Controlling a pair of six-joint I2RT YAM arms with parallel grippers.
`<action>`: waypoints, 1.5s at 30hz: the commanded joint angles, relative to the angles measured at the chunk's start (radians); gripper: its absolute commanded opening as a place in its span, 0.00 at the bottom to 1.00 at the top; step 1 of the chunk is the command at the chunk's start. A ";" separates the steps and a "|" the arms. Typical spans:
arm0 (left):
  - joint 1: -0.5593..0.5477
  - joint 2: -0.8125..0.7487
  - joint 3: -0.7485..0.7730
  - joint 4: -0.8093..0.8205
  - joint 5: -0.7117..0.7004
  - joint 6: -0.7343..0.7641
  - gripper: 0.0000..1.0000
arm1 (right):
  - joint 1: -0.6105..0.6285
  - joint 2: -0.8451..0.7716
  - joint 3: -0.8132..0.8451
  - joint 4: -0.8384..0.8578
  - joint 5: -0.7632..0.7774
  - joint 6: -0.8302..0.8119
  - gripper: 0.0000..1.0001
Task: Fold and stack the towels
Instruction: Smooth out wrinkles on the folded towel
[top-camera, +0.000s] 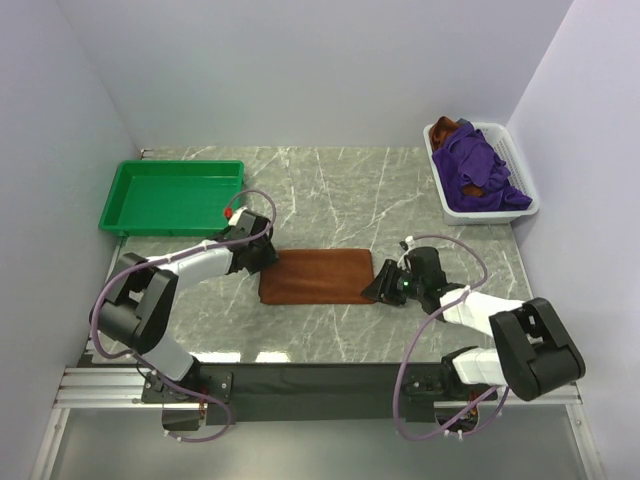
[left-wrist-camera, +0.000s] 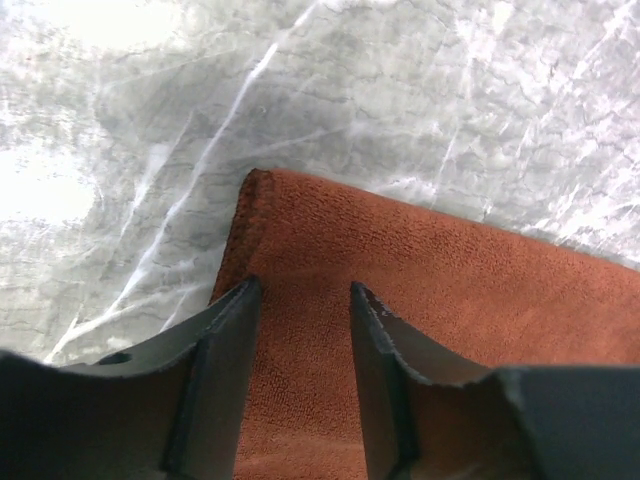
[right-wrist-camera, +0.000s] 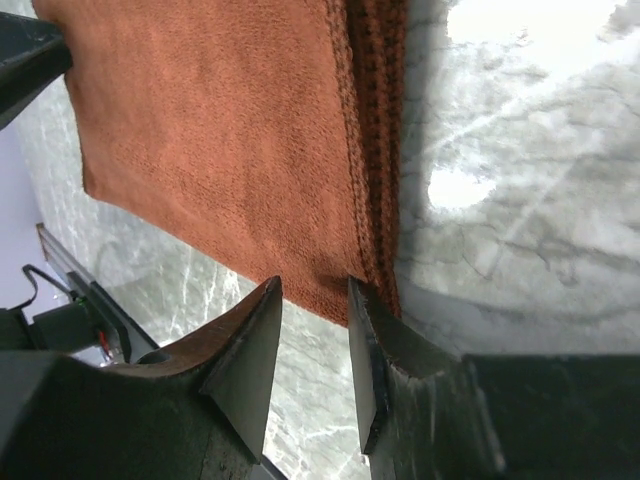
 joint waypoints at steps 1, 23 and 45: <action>0.007 -0.039 0.003 0.009 -0.022 0.043 0.48 | -0.013 -0.059 0.008 -0.143 0.077 -0.043 0.41; -0.105 -0.375 -0.177 -0.068 0.100 0.020 0.59 | -0.013 0.175 0.393 0.092 -0.013 -0.022 0.41; -0.111 -0.566 -0.346 -0.149 0.056 -0.043 0.61 | -0.060 0.335 0.485 0.097 -0.022 -0.077 0.40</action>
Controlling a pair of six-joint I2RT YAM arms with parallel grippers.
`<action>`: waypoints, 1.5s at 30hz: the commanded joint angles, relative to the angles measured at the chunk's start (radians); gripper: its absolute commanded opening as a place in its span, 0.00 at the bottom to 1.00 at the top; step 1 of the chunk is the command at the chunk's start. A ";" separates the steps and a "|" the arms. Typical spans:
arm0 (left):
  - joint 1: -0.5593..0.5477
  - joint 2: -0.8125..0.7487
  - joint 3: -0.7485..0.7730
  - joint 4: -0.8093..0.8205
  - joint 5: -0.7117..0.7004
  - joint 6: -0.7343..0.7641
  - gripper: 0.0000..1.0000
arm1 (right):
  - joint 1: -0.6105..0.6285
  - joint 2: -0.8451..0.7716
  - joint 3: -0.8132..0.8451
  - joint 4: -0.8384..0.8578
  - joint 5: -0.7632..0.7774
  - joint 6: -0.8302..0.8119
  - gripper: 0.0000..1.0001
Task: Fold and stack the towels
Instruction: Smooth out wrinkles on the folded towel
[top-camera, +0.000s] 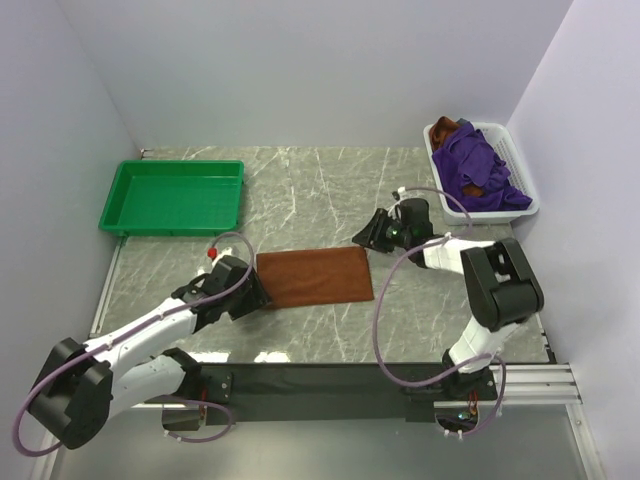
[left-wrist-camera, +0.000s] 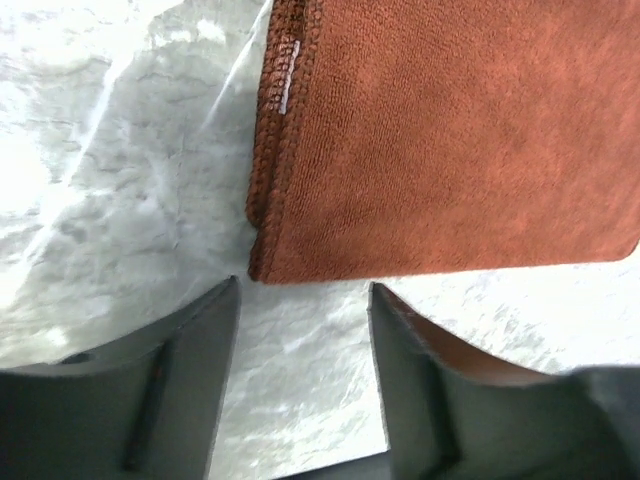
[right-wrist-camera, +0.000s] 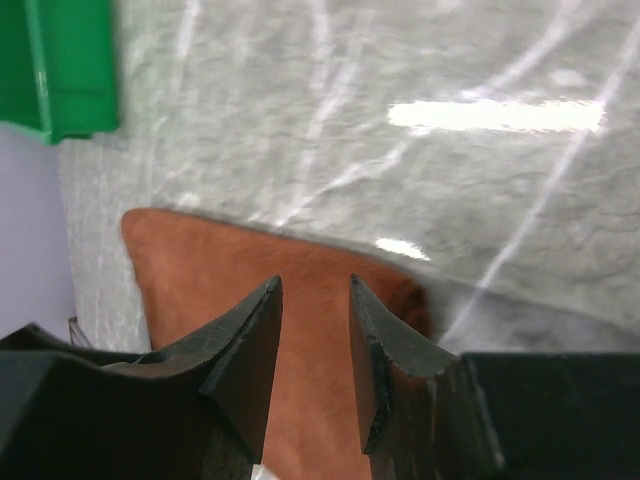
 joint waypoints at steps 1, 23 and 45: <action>-0.005 -0.018 0.074 -0.062 -0.018 0.023 0.64 | 0.036 -0.111 0.051 -0.071 -0.010 -0.075 0.41; 0.093 0.640 0.546 0.217 0.054 0.159 0.31 | 0.468 -0.013 -0.116 0.102 -0.077 -0.026 0.34; 0.126 0.394 0.523 0.065 -0.027 0.185 0.78 | 0.437 -0.298 -0.047 -0.303 0.222 -0.170 0.38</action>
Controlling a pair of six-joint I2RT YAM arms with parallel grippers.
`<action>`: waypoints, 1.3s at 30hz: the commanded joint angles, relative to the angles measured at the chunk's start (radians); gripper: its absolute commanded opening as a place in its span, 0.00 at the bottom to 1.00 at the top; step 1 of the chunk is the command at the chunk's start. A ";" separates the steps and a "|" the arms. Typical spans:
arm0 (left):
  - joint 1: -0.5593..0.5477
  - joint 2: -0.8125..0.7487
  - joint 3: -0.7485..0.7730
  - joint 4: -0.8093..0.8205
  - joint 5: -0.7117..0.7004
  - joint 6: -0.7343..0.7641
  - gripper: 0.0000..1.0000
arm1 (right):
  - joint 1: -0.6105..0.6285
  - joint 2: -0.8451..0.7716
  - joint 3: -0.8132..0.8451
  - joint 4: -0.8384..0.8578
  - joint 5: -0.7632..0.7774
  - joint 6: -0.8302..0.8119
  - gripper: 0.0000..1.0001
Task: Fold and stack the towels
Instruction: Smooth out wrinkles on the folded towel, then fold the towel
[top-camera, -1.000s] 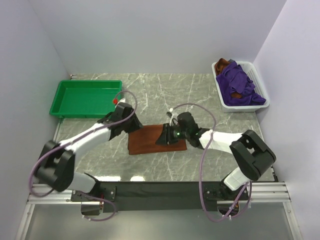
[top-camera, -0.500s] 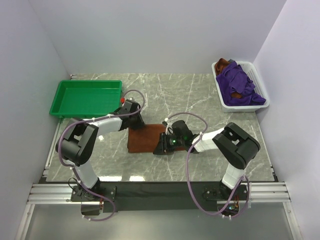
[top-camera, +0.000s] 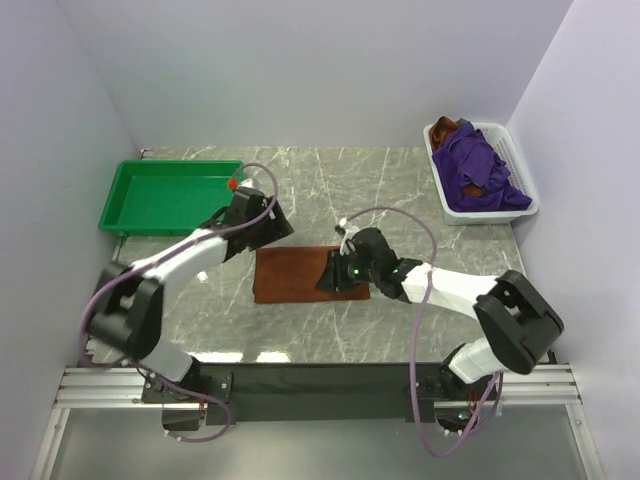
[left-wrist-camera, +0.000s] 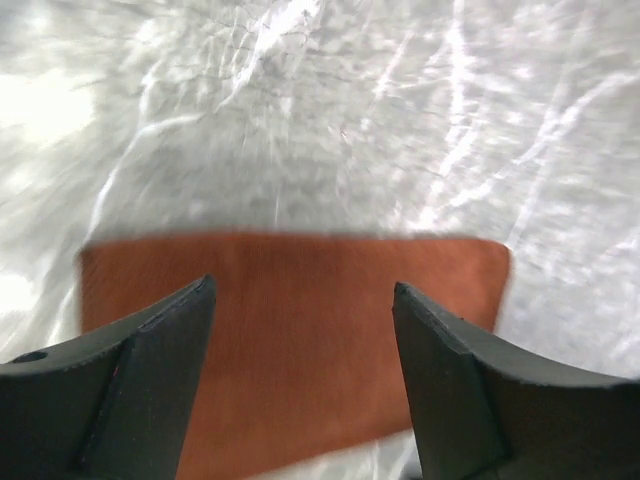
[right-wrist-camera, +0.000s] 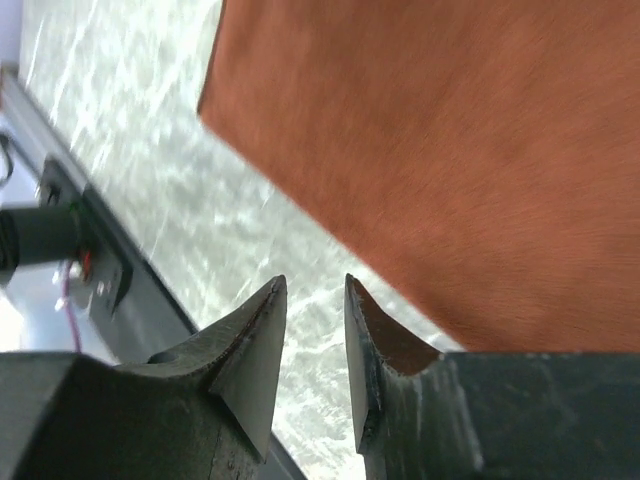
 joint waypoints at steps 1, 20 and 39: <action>0.000 -0.187 -0.060 -0.097 -0.098 -0.007 0.76 | -0.037 -0.062 0.047 -0.135 0.168 -0.052 0.38; -0.024 -0.237 -0.455 0.045 -0.041 -0.176 0.41 | -0.318 0.045 -0.027 -0.209 0.148 -0.007 0.37; -0.226 -0.520 -0.456 -0.136 -0.149 -0.387 0.86 | -0.039 -0.112 0.207 -0.376 0.453 -0.270 0.67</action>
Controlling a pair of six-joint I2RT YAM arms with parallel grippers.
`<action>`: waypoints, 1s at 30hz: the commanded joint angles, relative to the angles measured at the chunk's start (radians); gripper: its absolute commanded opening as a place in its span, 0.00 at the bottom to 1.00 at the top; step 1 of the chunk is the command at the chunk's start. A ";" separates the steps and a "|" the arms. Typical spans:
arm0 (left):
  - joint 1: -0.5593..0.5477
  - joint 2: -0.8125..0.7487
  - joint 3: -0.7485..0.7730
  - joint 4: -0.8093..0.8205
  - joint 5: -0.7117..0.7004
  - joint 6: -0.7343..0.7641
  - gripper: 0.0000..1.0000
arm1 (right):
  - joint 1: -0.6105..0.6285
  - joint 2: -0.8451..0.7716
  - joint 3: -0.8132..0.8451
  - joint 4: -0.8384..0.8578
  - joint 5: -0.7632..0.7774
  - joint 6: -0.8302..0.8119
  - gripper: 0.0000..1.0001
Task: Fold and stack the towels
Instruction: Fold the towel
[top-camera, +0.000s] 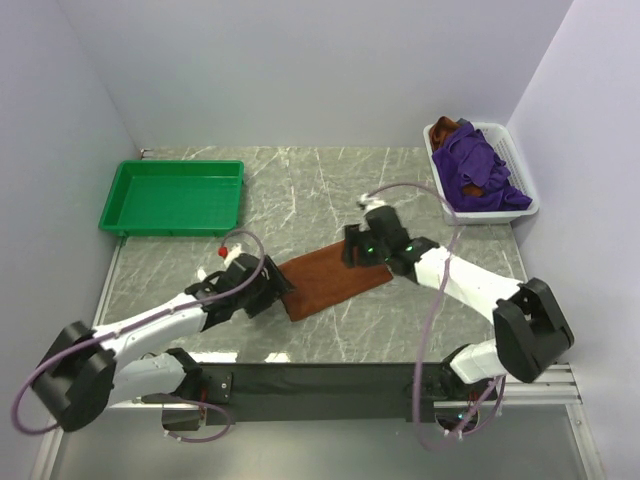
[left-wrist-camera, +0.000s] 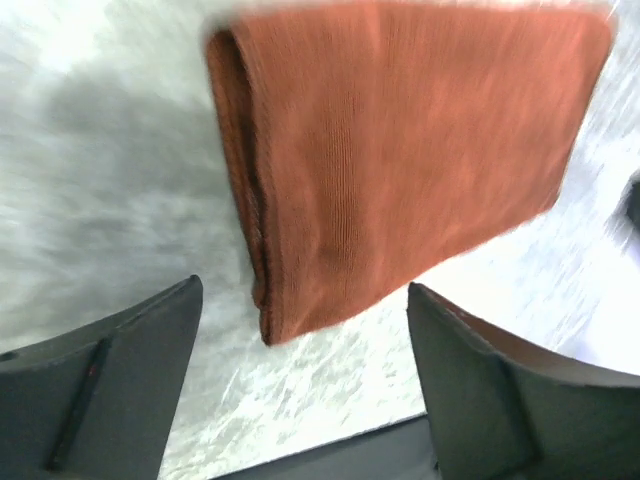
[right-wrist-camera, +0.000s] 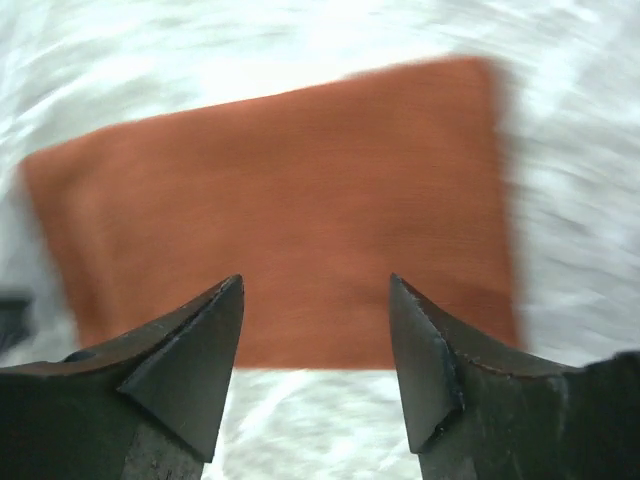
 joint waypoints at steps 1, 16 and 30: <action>0.058 -0.074 0.064 -0.145 -0.077 0.049 0.91 | 0.157 -0.037 0.045 -0.038 0.109 -0.080 0.71; 0.566 -0.209 0.098 -0.298 0.092 0.391 0.99 | 0.645 0.455 0.472 -0.284 0.350 -0.074 0.77; 0.577 -0.191 0.056 -0.235 0.186 0.393 0.99 | 0.684 0.629 0.512 -0.342 0.413 -0.043 0.34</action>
